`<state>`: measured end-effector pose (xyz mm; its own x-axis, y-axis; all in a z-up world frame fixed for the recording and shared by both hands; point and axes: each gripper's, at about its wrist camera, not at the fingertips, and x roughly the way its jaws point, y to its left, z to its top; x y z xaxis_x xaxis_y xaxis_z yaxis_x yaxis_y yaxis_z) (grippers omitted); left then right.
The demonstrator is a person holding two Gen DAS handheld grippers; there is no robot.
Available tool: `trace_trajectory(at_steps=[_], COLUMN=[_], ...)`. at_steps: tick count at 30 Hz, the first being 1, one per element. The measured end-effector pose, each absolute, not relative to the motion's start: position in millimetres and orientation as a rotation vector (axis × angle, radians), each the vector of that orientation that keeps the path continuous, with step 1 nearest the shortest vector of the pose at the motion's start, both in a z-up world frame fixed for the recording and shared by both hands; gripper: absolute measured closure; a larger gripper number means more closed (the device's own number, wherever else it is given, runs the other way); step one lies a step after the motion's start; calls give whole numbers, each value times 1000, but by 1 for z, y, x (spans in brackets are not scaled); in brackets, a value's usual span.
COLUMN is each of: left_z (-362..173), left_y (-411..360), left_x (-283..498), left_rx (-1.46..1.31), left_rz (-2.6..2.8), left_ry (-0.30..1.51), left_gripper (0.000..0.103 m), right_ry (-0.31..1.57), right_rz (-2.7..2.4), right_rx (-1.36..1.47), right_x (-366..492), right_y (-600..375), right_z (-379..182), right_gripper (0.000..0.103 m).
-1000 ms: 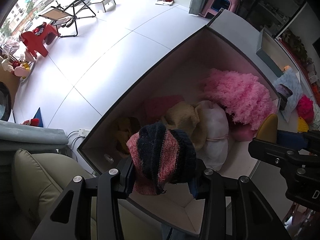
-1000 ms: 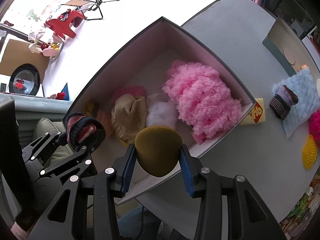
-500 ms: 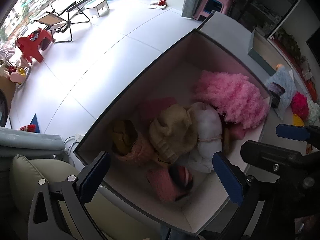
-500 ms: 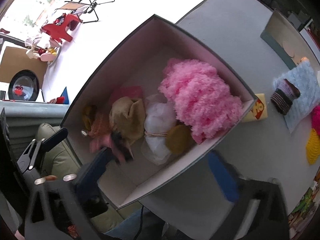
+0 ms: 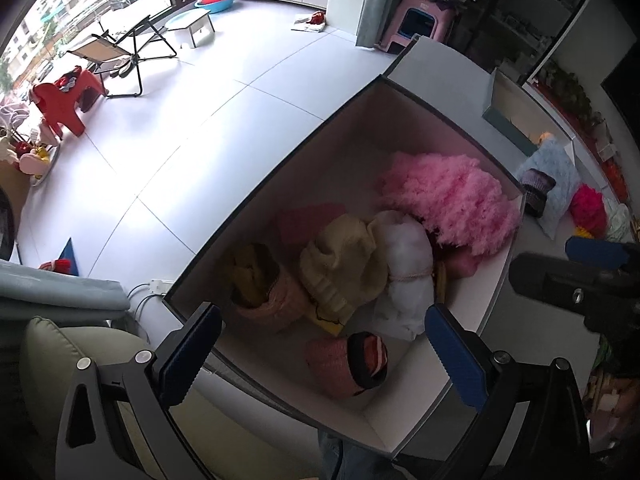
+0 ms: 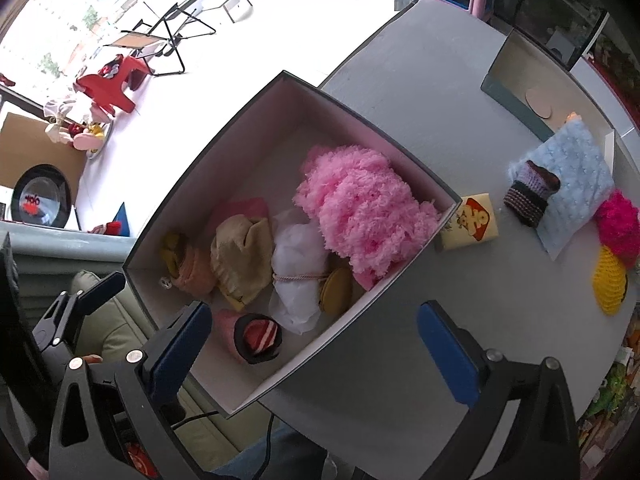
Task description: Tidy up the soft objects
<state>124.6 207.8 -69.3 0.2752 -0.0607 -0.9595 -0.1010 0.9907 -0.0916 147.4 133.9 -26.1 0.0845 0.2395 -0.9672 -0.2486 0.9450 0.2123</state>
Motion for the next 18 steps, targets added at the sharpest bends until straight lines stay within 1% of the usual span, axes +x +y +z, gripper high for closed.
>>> trace_trajectory(at_steps=[8, 18], left_z=[-62, -57], left_y=[208, 209], left_x=[122, 122], left_rx=[-124, -127], left_rz=[34, 39], left_ry=[1286, 1277], left_gripper=[1, 1], right_ry=[1401, 1398], right_rz=[342, 363], right_rx=[-58, -68], right_x=[149, 146], right_y=[136, 140], right_z=[-16, -11], right_gripper=[0, 0])
